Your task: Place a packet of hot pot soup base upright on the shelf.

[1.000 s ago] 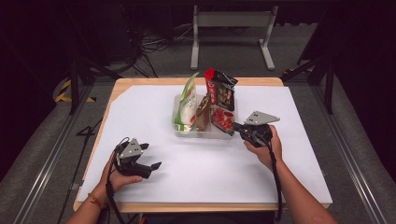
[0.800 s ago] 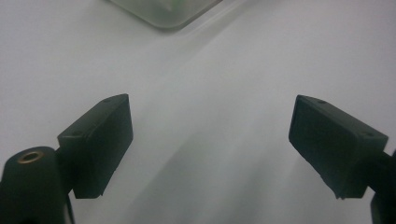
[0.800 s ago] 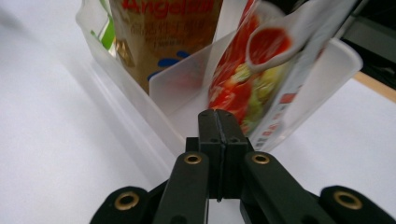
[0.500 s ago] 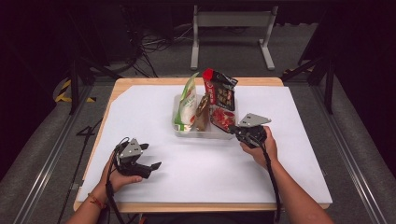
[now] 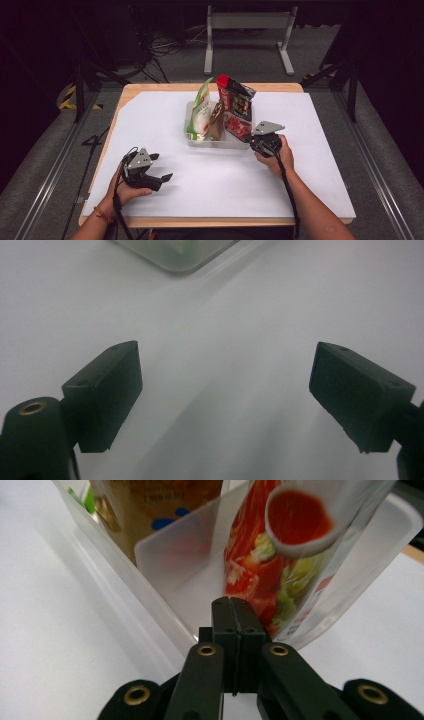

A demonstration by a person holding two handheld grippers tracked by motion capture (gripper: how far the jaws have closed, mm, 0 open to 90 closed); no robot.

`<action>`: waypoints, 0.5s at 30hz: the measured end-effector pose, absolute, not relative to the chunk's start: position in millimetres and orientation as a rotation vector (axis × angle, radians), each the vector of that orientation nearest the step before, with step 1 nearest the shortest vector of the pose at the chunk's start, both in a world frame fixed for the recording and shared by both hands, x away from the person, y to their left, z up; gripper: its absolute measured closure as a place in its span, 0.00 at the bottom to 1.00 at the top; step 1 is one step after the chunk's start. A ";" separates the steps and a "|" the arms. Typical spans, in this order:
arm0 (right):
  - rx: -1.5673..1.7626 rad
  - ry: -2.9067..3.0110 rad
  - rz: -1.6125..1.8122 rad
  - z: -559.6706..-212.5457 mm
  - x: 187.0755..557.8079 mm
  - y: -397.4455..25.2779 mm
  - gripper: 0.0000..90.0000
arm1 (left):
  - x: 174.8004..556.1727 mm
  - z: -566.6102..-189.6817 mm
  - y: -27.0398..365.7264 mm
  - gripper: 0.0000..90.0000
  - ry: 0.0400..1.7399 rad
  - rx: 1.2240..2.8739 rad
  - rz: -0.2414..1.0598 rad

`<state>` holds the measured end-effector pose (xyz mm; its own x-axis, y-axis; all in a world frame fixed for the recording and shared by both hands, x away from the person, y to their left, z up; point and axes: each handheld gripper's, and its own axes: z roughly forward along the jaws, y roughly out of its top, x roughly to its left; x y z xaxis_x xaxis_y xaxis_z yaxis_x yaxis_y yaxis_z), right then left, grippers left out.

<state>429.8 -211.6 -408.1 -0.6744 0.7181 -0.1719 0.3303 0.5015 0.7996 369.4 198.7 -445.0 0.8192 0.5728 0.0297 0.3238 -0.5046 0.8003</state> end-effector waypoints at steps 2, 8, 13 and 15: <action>0.862 2.256 1.040 -407.9 428.3 -212.5 1.00 | 370.1 -445.4 198.7 0.16 0.658 2.141 0.370; 0.858 2.246 1.074 -405.9 423.7 -213.5 0.98 | 368.7 -444.7 198.2 0.16 0.645 2.142 0.379; 0.834 2.228 1.079 -399.4 419.7 -213.1 0.96 | 368.6 -445.0 197.9 0.16 0.641 2.144 0.373; 0.832 2.216 1.104 -395.2 417.8 -215.3 0.96 | 368.5 -445.4 197.6 0.16 0.636 2.149 0.374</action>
